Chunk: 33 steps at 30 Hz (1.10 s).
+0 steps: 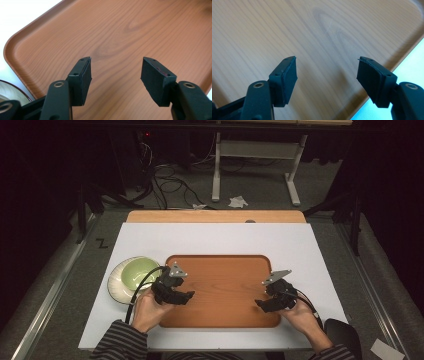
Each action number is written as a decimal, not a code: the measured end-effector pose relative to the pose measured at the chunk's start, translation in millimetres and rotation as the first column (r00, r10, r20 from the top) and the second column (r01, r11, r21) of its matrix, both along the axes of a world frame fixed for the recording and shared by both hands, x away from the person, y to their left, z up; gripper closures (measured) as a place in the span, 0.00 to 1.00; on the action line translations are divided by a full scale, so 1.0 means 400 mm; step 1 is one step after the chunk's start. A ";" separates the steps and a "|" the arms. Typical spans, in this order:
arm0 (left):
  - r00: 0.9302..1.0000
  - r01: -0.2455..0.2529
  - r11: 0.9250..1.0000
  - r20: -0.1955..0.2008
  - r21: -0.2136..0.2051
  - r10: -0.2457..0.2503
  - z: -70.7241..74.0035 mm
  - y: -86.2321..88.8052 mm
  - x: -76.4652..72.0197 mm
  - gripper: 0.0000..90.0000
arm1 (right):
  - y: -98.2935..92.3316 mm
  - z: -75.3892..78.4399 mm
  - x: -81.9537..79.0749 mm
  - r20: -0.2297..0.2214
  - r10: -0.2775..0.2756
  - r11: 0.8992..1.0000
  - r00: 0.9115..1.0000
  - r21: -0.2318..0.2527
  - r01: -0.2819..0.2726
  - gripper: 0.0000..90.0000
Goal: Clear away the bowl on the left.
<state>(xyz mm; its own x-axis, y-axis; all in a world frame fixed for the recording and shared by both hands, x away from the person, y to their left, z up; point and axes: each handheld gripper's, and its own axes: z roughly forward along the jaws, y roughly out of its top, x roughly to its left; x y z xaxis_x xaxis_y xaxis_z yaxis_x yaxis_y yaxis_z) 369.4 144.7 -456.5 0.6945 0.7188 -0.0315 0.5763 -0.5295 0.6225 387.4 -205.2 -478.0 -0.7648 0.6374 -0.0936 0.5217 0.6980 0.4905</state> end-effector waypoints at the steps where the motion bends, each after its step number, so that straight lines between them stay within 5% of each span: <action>1: 1.000 -0.004 1.000 -0.014 -0.003 0.004 -0.003 0.001 0.002 0.46 | -0.001 0.001 -0.001 0.000 0.001 1.000 1.000 0.002 -0.001 0.38; 33: 0.999 -0.049 0.998 -0.025 -0.026 0.049 0.005 0.032 0.007 0.38 | 0.001 0.005 -0.004 -0.020 -0.009 1.000 1.000 0.001 0.009 0.32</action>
